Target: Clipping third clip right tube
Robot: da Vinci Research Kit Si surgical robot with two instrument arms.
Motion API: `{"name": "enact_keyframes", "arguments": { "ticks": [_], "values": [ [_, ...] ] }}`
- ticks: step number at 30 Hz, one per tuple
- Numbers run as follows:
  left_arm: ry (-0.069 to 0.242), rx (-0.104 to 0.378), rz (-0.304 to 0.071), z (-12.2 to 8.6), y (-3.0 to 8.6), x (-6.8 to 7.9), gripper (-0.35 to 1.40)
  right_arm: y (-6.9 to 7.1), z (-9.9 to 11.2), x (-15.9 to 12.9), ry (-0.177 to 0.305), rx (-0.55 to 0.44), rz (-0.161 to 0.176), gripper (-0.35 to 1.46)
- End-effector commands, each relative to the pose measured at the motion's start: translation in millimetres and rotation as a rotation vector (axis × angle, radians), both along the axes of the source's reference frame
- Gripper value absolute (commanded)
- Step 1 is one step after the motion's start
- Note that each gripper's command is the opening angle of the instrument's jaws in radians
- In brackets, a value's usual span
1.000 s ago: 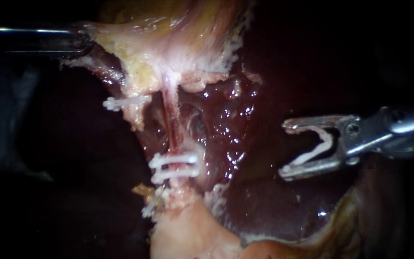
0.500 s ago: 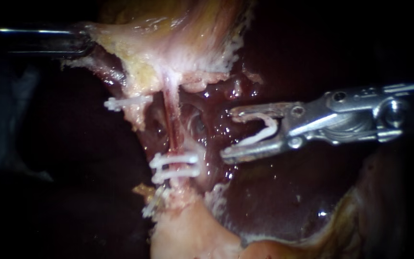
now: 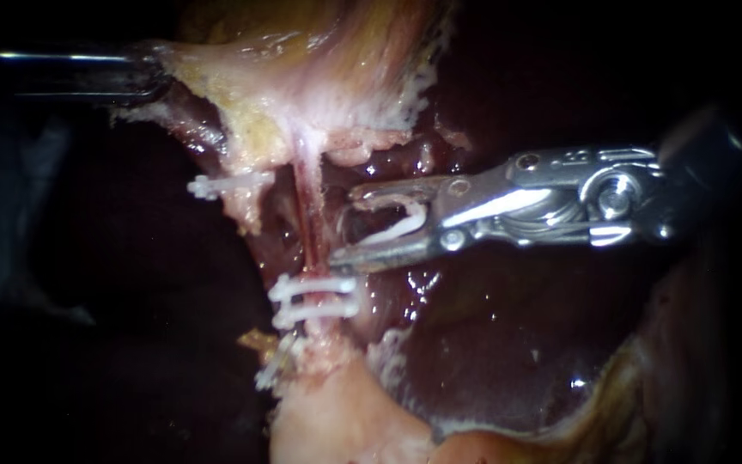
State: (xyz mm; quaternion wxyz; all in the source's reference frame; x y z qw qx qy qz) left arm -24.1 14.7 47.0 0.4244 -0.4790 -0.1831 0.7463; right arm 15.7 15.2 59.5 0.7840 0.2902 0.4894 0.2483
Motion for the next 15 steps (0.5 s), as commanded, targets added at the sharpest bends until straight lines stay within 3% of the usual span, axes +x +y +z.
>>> {"name": "enact_keyframes", "arguments": {
  "ticks": [1, 15],
  "values": [
    [0.000, 0.000, 0.000, 0.0, 0.0, 0.0, -0.35, 0.1, 0.1, 0.3, 0.009, 0.019, 0.009, 0.49],
    [0.001, 0.000, -0.001, 0.0, 0.0, -0.2, -0.35, 0.7, 2.1, 3.0, 0.050, 0.035, 0.040, 0.49]
  ]
}}
